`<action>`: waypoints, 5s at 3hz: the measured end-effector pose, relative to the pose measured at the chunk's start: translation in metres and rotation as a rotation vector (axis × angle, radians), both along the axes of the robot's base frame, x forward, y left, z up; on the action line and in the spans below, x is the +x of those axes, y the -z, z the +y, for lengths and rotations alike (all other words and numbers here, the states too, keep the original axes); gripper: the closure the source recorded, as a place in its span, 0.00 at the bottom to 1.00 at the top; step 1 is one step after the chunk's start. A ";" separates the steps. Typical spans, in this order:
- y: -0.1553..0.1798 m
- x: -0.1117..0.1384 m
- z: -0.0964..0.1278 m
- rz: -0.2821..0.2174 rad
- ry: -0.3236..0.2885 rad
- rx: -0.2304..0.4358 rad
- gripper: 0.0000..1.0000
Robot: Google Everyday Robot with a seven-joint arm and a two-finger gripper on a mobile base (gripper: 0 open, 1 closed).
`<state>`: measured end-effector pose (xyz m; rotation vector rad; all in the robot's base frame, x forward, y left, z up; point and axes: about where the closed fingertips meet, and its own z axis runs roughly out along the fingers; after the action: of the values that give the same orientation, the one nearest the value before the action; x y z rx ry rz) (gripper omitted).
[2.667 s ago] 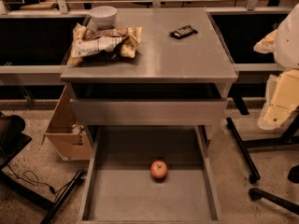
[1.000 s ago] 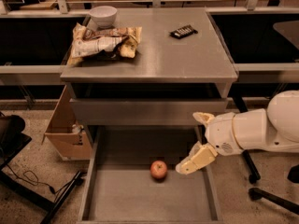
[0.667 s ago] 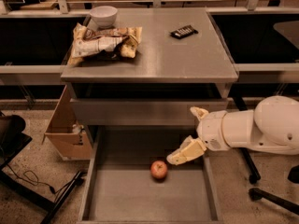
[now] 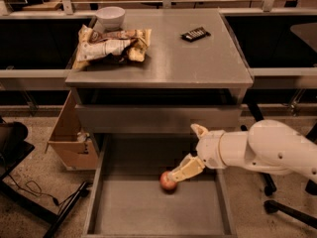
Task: Pick apple from middle drawer and place on counter
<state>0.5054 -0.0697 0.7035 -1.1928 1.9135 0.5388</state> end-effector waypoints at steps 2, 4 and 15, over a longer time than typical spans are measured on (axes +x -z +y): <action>0.118 0.033 -0.004 -0.059 -0.052 0.010 0.00; 0.192 0.061 -0.019 0.018 -0.014 0.091 0.00; 0.314 0.078 0.021 0.067 -0.171 -0.070 0.85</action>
Offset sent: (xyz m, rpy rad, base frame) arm 0.0656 -0.0256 -0.1853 0.0098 -0.1086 0.0569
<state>0.5829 -0.0490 0.3899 -1.4081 1.9104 0.6137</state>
